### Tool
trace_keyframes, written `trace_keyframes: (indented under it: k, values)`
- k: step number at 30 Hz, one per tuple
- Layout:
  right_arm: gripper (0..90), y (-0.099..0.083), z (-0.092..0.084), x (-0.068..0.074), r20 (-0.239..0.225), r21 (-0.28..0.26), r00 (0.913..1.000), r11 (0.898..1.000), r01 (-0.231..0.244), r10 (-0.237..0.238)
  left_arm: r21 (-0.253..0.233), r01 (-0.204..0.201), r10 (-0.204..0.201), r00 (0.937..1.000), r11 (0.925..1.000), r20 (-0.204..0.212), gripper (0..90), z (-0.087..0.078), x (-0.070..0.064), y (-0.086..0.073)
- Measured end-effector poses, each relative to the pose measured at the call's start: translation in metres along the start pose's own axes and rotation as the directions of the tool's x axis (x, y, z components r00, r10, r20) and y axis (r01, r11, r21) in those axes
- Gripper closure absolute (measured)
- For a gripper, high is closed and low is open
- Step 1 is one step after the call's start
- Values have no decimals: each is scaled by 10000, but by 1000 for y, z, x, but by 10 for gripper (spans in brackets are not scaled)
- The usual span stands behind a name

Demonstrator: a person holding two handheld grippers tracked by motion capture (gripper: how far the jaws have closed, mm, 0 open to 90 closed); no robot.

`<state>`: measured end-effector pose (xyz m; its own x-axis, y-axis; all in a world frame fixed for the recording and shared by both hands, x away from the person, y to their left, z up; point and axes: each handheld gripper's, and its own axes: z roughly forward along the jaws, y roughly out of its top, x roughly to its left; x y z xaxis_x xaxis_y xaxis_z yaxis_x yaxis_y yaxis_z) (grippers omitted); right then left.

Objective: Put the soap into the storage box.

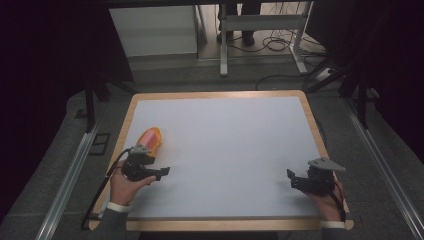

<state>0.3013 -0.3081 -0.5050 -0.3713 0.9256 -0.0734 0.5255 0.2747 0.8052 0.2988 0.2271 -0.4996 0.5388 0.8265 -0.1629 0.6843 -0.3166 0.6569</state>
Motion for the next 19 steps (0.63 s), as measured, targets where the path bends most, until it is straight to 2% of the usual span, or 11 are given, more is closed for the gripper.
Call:
trace_keyframes:
  k: [6,13,19]
  values:
    - [107,0,0,1,-8,-19,10000,10000,43,-43,-54,126,-125,9998,9999,139,241,5,-4,-13]
    - [107,1,1,2,-12,-9,9999,9999,118,-118,-277,201,-196,9996,9994,197,240,2,-4,-13]
    - [107,2,1,3,-39,-49,9999,9999,141,-141,-280,183,-178,9997,9994,186,237,0,-2,-13]
